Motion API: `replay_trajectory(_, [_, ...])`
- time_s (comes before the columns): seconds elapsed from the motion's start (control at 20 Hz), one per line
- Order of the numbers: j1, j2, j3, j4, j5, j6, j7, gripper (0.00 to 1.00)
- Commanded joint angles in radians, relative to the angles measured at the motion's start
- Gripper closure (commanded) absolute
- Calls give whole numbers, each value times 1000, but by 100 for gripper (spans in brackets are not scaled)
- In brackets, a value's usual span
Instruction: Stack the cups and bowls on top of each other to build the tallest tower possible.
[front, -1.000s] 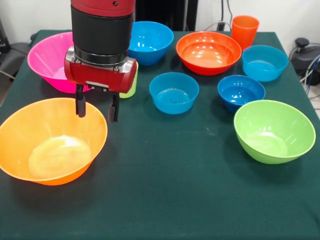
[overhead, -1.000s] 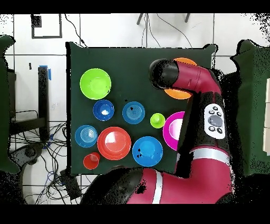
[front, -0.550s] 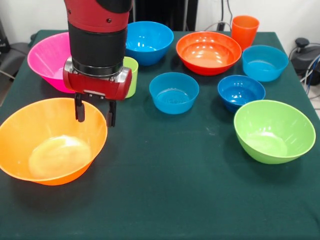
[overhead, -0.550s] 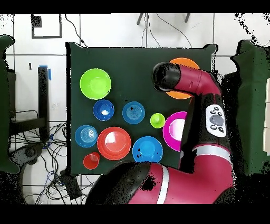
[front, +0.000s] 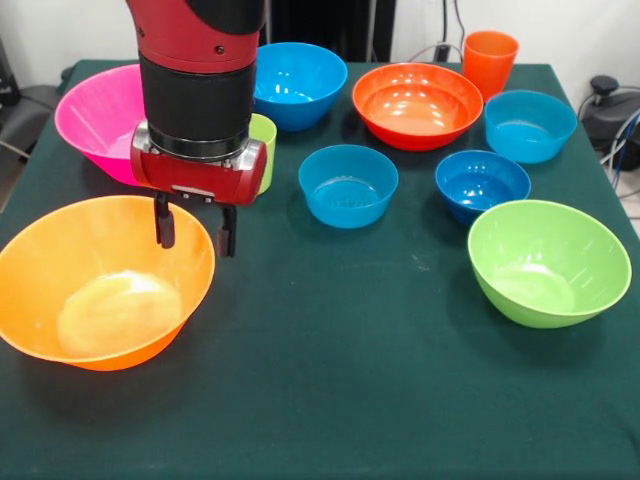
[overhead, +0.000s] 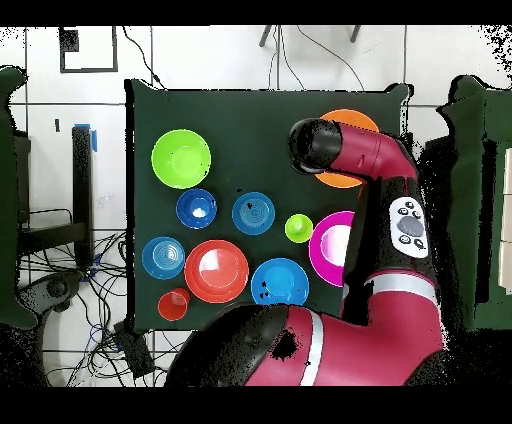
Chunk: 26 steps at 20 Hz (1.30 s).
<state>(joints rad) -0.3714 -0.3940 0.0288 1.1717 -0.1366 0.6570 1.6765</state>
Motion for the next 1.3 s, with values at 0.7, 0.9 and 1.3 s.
replay_trajectory(0.7, [-24,59,148,32,-65,20,-111,0])
replay_trajectory(0.9, [-20,74,143,18,-76,8,-106,0])
replay_trajectory(1.3, [-15,97,135,-13,-87,-1,-109,0])
